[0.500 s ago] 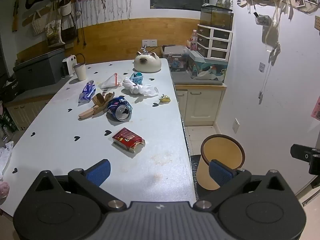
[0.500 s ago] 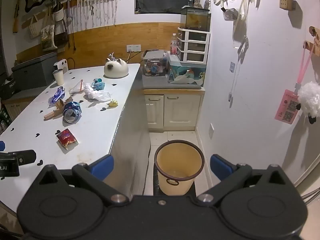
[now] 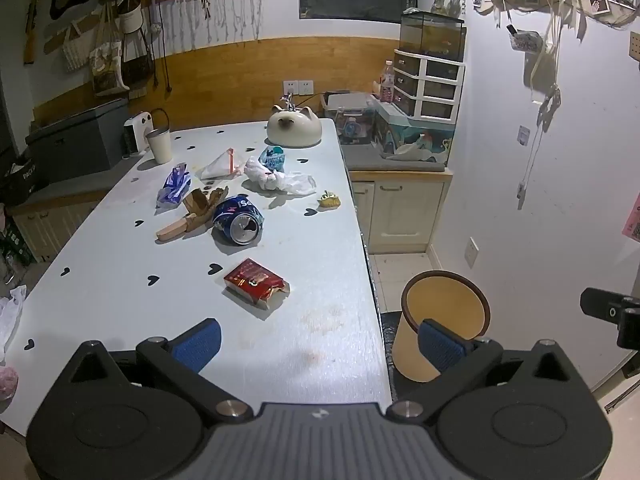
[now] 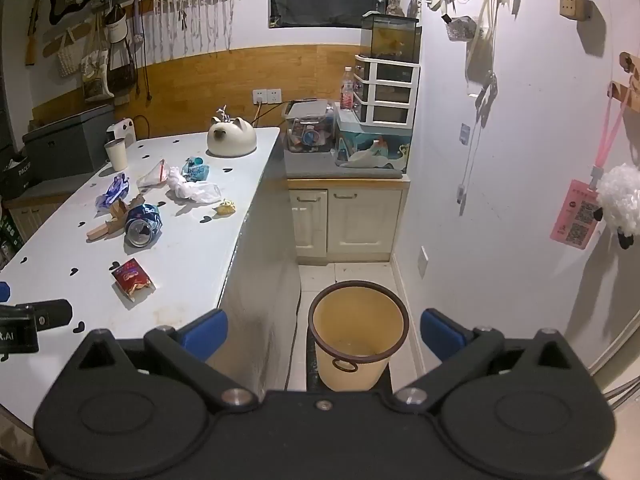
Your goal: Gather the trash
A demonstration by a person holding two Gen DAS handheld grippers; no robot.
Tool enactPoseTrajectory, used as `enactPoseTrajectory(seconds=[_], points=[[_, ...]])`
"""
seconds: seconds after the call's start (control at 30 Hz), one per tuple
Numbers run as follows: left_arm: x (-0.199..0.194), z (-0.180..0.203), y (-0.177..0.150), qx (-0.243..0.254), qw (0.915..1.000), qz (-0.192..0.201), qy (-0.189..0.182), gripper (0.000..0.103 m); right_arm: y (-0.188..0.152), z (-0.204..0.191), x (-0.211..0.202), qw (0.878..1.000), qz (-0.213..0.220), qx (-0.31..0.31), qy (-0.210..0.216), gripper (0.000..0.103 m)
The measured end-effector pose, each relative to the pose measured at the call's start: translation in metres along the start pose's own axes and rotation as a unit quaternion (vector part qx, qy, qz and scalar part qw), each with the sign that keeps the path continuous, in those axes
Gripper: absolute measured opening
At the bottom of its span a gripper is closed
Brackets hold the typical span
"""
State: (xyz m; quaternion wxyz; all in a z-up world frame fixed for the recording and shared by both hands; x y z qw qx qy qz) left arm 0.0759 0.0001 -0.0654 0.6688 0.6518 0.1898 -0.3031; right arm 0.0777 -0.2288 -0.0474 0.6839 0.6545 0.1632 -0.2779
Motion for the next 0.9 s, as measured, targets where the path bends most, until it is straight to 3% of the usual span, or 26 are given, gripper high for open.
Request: enactPoseTrajectory(seconds=[0.9], points=[[-0.0028,0.003,0.0079,0.0,1.0,0.003,0.001,0.103,0.0027,0.0027,-0.0011,1.0,0.003,0.002,0.0,0.103]])
Point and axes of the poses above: each gripper's, at about its wrist camera, not at the fingertips, and x roughly the way its jaws point, z to its right, y to its top, the point moved 10 cm from there along x, roughly the way its jaws point, and after that the axes turned 9 degrees about -y, right-handed, at the moved point
